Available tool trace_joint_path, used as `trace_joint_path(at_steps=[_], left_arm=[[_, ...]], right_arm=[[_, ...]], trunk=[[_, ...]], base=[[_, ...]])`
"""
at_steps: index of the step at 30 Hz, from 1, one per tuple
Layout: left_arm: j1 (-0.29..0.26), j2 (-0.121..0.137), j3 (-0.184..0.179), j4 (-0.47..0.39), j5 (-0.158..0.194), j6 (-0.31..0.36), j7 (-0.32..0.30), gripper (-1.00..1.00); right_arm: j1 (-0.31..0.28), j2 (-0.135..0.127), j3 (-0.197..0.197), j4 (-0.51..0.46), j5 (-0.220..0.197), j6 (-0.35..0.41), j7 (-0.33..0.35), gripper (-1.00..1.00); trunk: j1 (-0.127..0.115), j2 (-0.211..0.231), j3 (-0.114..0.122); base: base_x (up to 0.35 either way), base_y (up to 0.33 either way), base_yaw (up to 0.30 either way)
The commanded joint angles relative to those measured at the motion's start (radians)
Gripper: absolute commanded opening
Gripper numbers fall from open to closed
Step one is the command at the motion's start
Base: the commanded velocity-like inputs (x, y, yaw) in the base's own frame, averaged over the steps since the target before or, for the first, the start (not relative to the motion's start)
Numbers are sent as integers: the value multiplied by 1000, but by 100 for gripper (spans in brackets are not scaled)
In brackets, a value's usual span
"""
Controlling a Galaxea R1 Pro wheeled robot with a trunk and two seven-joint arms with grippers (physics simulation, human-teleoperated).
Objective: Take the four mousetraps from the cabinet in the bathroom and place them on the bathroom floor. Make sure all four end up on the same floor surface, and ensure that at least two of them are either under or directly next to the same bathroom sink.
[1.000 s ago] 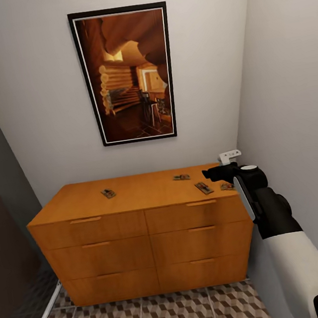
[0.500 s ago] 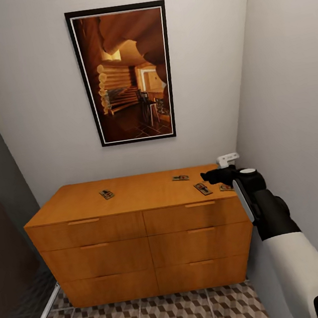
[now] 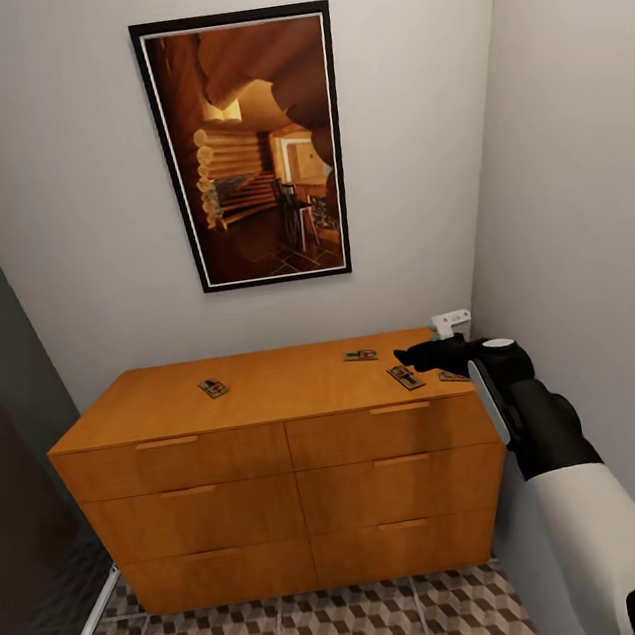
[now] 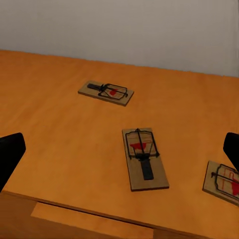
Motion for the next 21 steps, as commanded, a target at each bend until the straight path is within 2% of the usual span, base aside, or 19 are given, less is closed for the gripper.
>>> trace_joint_path(at_steps=[1,9,21], left_arm=[[0,0,1,0,1,-2,1,100],[0,0,1,0,1,-2,1,100],[0,0,1,0,1,-2,1,100]], right_arm=[[0,0,-18,3,10,3,17,100],[-1,0,-71,20,10,-19,49,100],[0,0,-79,74,10,-64,54,100]], trunk=[[0,-1,-1],[0,-1,-1],[0,-1,-1]], base=[[0,0,0],[0,0,0],[0,0,0]])
